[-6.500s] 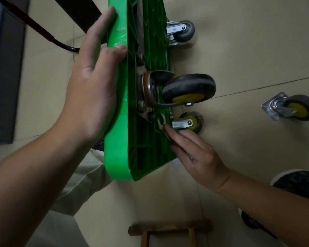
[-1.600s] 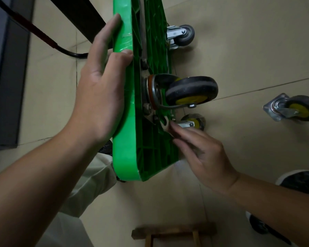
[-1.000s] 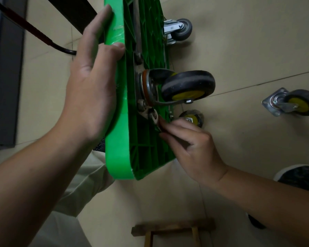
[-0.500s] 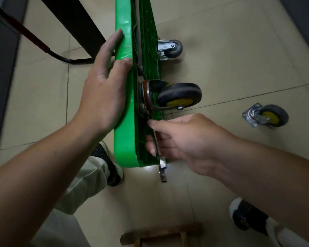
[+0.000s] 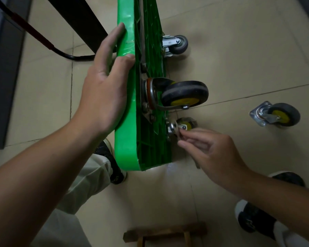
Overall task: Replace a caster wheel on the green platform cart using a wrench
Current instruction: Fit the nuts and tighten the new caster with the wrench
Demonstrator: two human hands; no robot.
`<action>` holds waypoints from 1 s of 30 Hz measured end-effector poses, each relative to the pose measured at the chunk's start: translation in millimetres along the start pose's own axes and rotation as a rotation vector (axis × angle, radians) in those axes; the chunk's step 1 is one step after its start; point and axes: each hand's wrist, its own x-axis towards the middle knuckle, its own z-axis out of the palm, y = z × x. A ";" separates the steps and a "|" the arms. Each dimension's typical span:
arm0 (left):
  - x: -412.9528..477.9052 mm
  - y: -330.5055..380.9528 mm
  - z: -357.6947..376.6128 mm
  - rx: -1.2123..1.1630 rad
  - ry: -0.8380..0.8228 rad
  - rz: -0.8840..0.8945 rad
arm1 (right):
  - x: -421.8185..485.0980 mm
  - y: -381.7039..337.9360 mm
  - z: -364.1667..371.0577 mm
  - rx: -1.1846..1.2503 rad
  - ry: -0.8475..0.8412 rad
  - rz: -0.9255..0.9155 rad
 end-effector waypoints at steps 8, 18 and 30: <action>-1.1 3.7 0.1 -0.051 0.013 -0.008 | 34.7 19.6 25.3 -0.152 0.033 -0.365; -0.5 1.1 -0.2 -0.047 0.017 -0.015 | 32.9 19.5 44.2 0.010 0.073 -0.311; -2.2 6.0 1.0 -0.015 0.023 -0.021 | 19.4 -34.6 30.2 0.445 -0.108 0.312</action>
